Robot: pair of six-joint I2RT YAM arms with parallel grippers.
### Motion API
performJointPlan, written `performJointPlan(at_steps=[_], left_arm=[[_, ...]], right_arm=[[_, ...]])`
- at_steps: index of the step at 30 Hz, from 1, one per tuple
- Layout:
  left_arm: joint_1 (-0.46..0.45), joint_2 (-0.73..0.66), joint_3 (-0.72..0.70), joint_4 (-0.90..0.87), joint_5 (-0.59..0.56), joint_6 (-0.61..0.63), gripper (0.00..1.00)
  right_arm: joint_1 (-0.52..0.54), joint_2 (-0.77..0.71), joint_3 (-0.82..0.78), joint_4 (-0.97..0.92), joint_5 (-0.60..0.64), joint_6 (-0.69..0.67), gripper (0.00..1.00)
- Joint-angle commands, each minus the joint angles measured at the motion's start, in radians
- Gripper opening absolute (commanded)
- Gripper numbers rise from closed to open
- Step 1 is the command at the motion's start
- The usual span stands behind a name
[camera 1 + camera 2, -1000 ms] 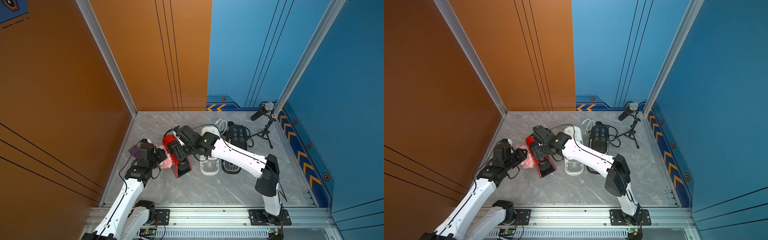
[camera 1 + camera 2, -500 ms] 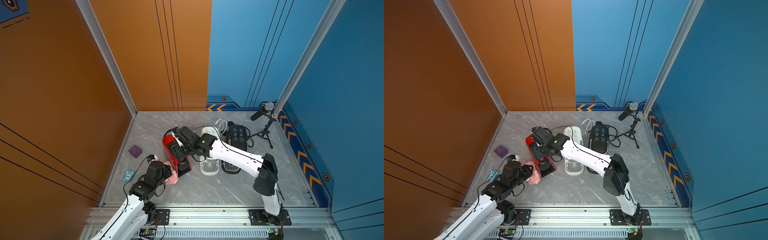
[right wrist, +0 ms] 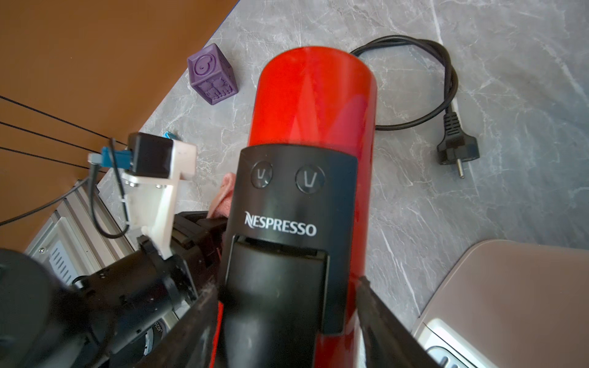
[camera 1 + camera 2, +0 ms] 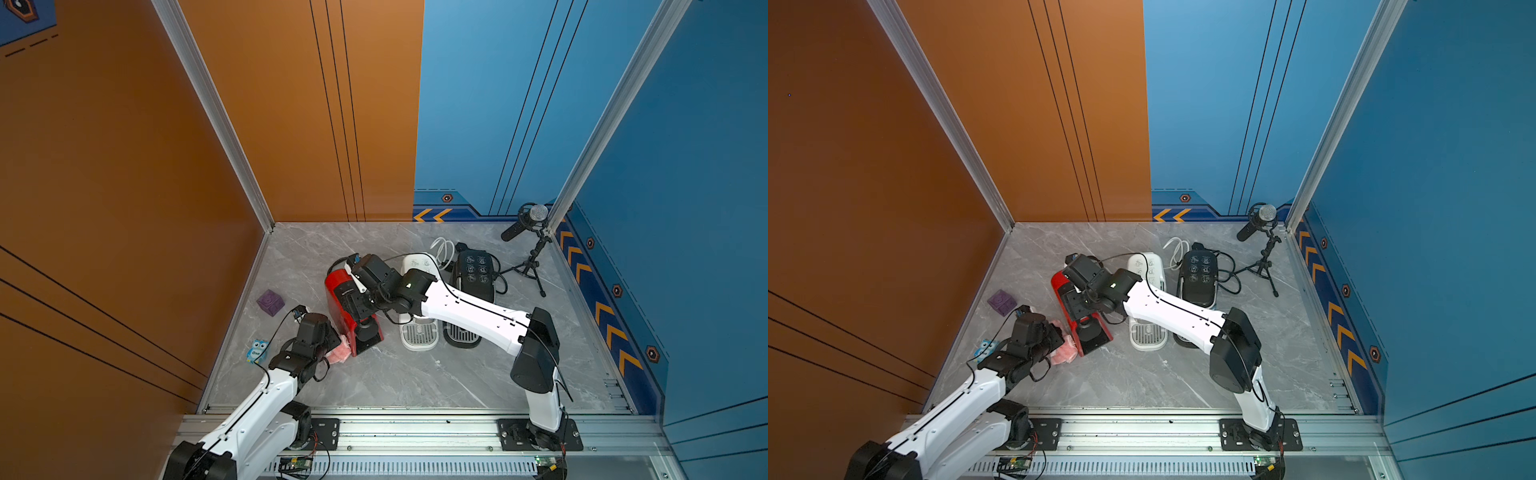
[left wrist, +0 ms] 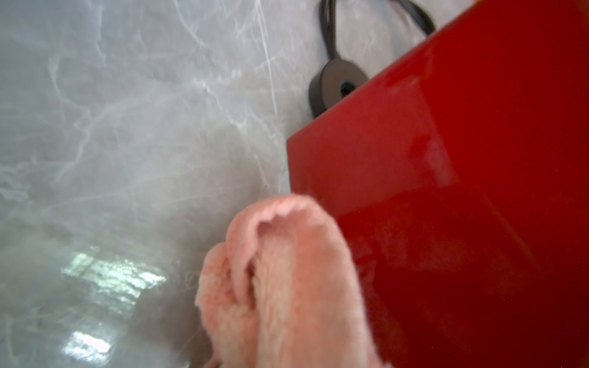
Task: Wipe the surface of a coffee machine
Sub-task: Wipe the dirt from the surface of the coffee machine.
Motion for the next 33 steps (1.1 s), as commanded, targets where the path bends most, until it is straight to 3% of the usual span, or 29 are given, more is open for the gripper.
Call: performJointPlan(at_steps=[1,5,11,20,33], left_arm=[[0.075,-0.092,0.094,-0.053,0.070,0.050,0.00],[0.128,-0.127,0.178,-0.081,0.185,0.034,0.00],[0.146,-0.104,0.302,-0.116,0.184,0.077,0.00],[0.241,0.140,0.550,-0.114,0.305,0.179,0.00],[0.253,0.405,0.775,-0.030,0.358,0.272,0.00]], right_arm=[[0.001,0.037,-0.046,-0.031,-0.018,0.028,0.68],[0.000,0.036,-0.049,-0.031,-0.027,0.029,0.68],[-0.010,0.036,-0.042,-0.032,-0.045,0.035,0.68],[-0.014,0.019,-0.087,-0.032,-0.056,0.041,0.67],[0.001,0.012,-0.140,-0.028,-0.079,0.035,0.67]])
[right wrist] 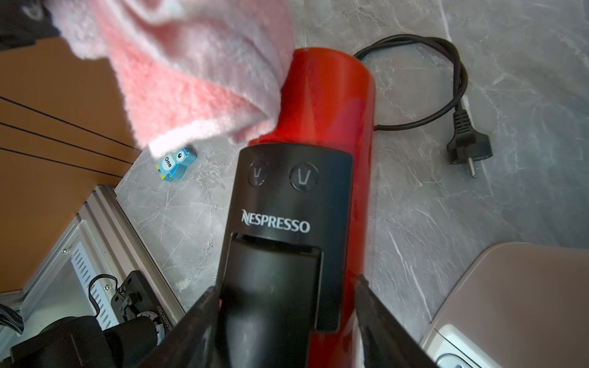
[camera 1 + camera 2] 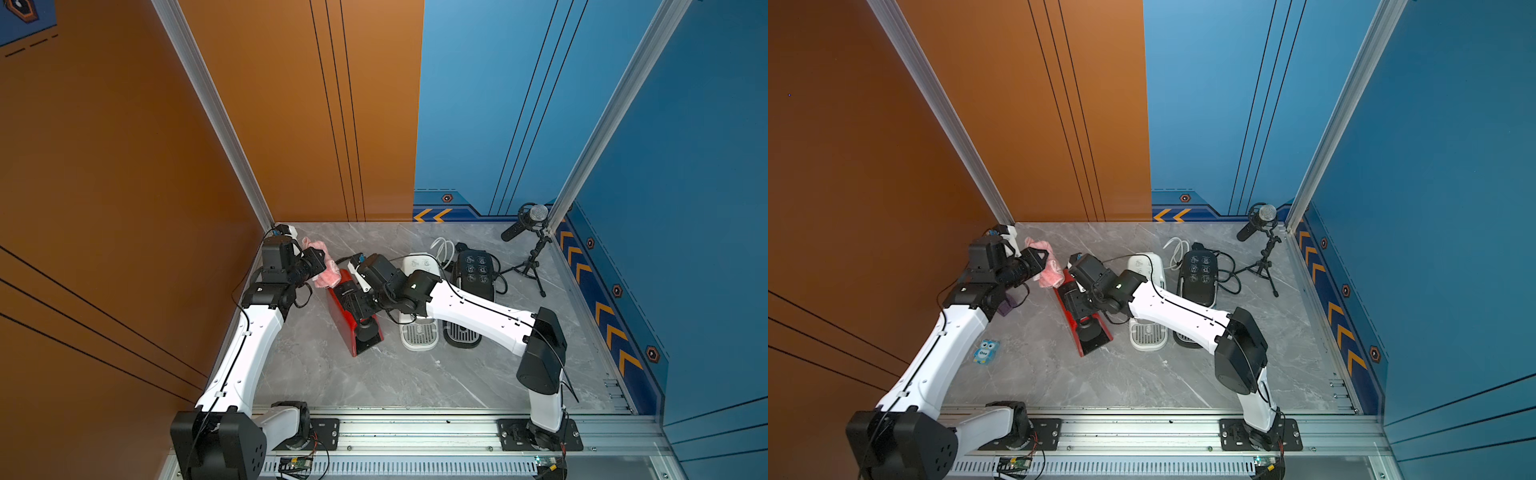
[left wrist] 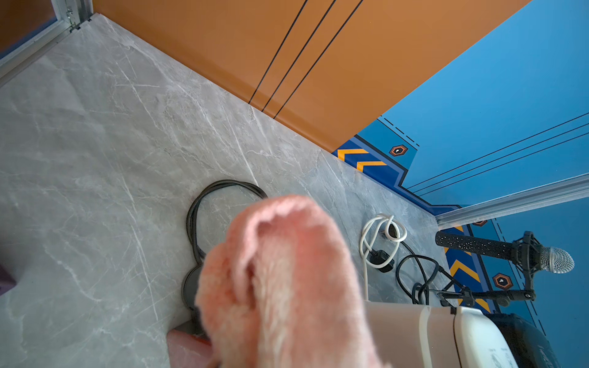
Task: Wipe the surface of a coffee machine
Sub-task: Wipe the dirt from the surface of the coffee machine.
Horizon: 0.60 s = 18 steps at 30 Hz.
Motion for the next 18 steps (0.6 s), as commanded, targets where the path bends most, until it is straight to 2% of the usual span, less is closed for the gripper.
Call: performJointPlan(at_steps=[1,4,8,11,15,18], left_arm=[[0.014,0.051,0.071,0.069,0.038,0.036,0.00],[0.014,0.118,0.083,0.105,0.034,0.022,0.00],[0.025,0.184,0.014,0.247,0.051,-0.040,0.00],[0.026,0.224,-0.005,0.289,0.068,-0.054,0.00],[0.034,0.242,-0.037,0.313,0.073,-0.059,0.00],[0.037,0.234,-0.119,0.340,0.054,-0.068,0.00]], right_arm=[[0.017,0.048,-0.065,-0.102,-0.030,0.016,0.67],[0.019,0.036,-0.082,-0.101,-0.020,0.015,0.67],[0.020,0.026,-0.091,-0.099,-0.016,0.012,0.67],[0.019,0.028,-0.091,-0.099,-0.020,0.010,0.67],[0.020,0.026,-0.094,-0.101,-0.021,0.011,0.67],[0.019,0.029,-0.092,-0.101,-0.022,0.009,0.67]])
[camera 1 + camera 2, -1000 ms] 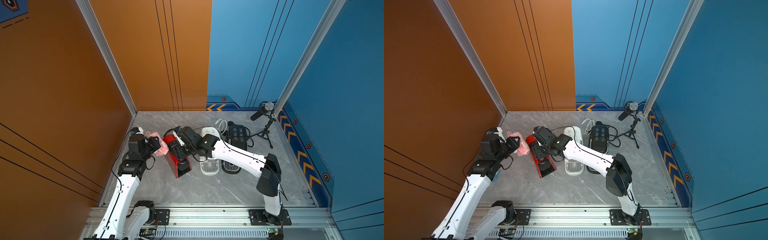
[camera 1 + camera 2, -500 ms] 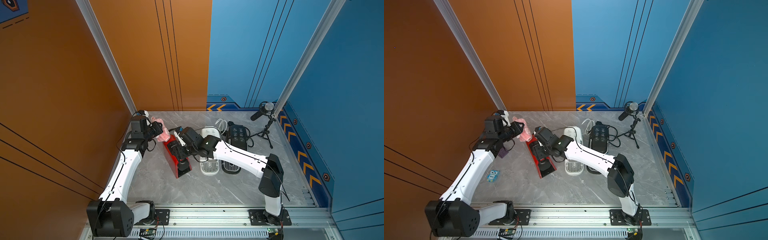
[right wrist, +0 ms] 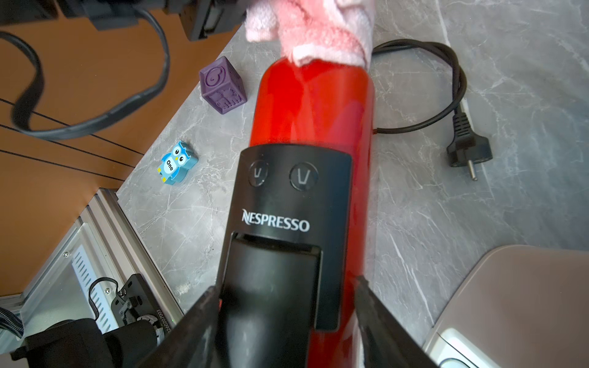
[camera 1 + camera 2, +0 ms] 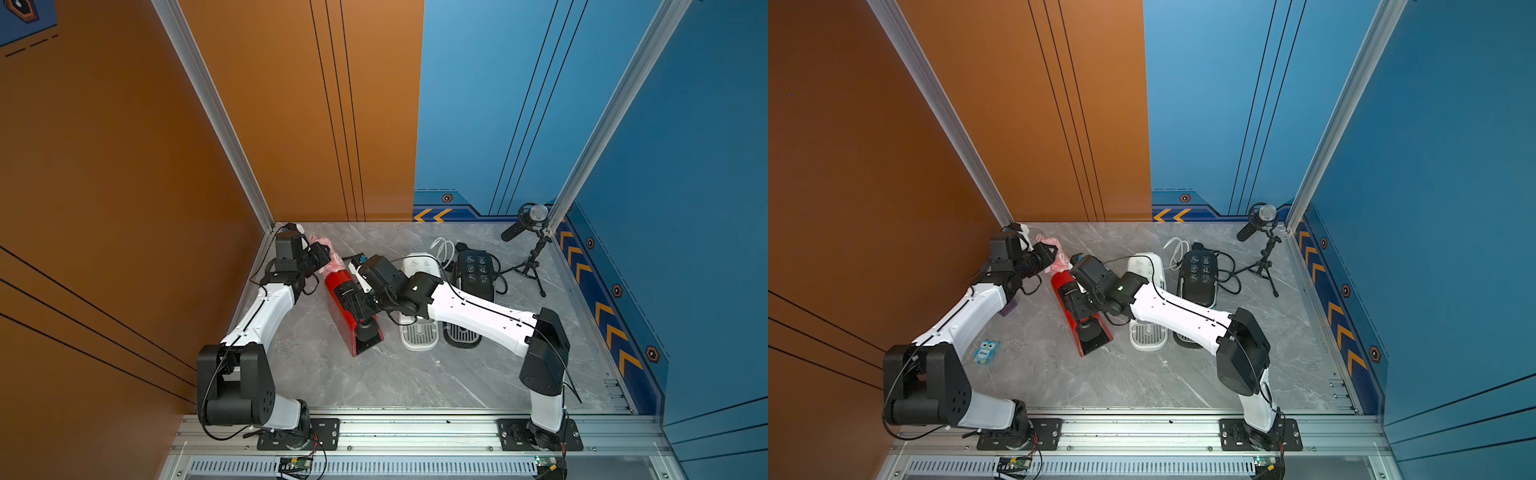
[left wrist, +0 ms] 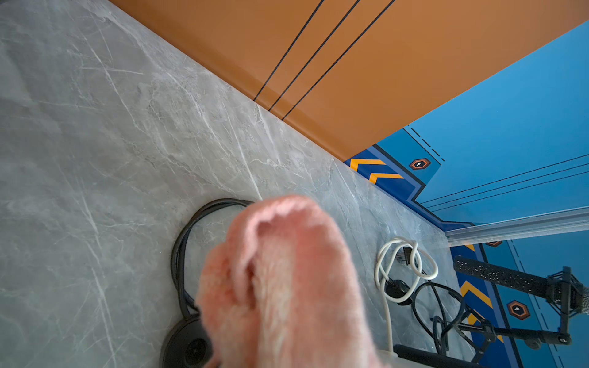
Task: Wipe the surface of a coffee machine
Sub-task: Wipe the dirt from the surface of the coffee machine.
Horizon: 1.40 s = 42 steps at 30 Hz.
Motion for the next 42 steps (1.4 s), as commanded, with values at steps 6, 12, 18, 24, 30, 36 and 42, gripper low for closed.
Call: performJointPlan(at_steps=[6,12,18,24,30,36,42], left_arm=[[0.027,0.012,-0.182,0.139,0.003,-0.058,0.00],[0.026,0.038,-0.266,0.203,-0.017,-0.075,0.00],[0.033,0.095,-0.309,0.256,-0.010,-0.095,0.00],[0.067,0.080,-0.338,0.269,0.021,-0.106,0.00],[0.081,0.105,-0.346,0.269,0.068,-0.122,0.00],[0.075,0.120,-0.377,0.315,0.101,-0.143,0.00],[0.128,-0.031,-0.364,0.314,0.129,-0.215,0.00]], right_arm=[[0.014,0.053,-0.043,-0.138,-0.037,0.007,0.67],[0.011,0.056,-0.037,-0.142,-0.043,0.004,0.67],[0.012,0.066,-0.013,-0.157,-0.053,0.003,0.67],[0.013,0.072,0.008,-0.169,-0.051,0.003,0.67],[0.017,0.083,0.007,-0.178,-0.051,0.004,0.67],[0.019,0.091,0.050,-0.193,-0.051,0.004,0.67],[0.028,0.100,0.058,-0.202,-0.049,0.009,0.67]])
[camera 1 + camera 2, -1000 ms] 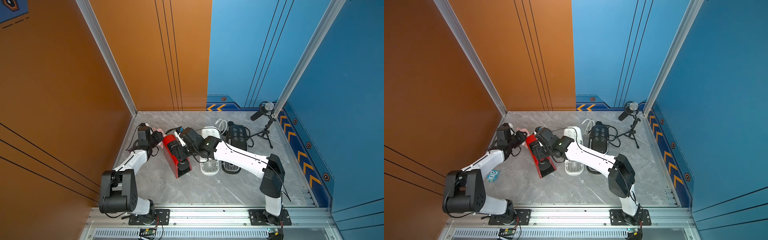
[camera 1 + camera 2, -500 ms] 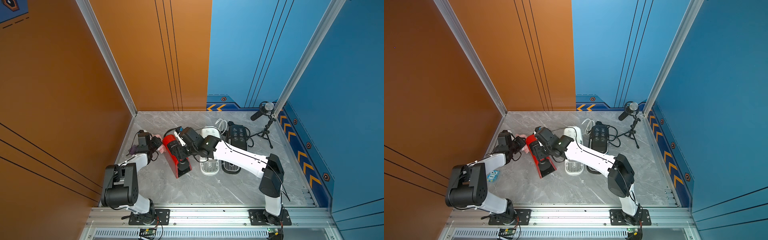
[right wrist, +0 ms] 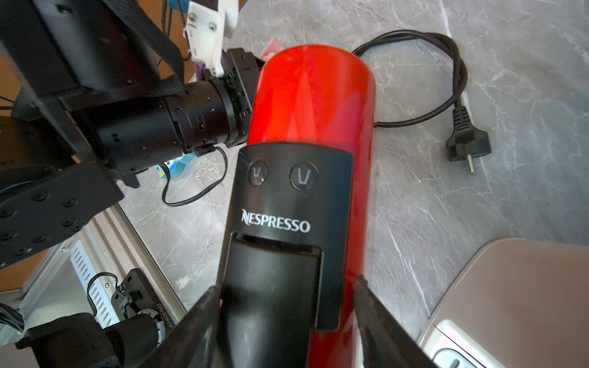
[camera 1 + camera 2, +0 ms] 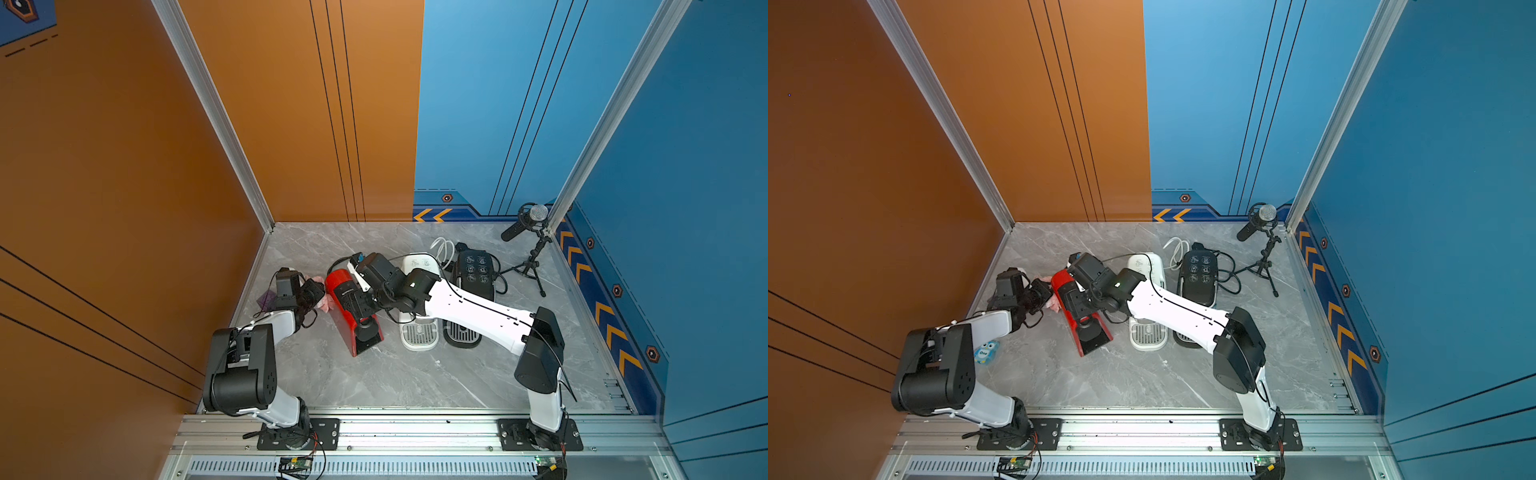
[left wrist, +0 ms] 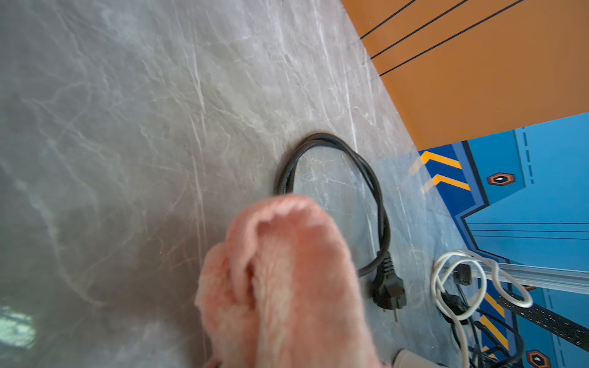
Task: Wipe the surface of a coffee machine
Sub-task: Wipe the dirt from the surface of the coffee machine.
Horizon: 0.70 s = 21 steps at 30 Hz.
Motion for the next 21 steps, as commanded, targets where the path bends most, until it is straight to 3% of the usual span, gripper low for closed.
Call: performJointPlan(at_steps=[1,9,17,21], left_arm=[[0.034,-0.093,0.010,-0.006,0.093,-0.058,0.00],[0.048,-0.182,0.060,-0.042,0.143,-0.119,0.00],[-0.012,-0.156,0.125,-0.043,0.184,-0.095,0.00],[-0.032,-0.112,0.118,-0.051,0.144,-0.056,0.00]], right_arm=[[0.030,0.069,-0.017,-0.124,-0.040,0.010,0.67],[0.043,0.073,-0.016,-0.121,-0.032,0.011,0.67],[0.041,0.065,-0.024,-0.120,-0.028,0.004,0.67],[0.041,0.068,-0.029,-0.119,-0.027,0.004,0.67]])
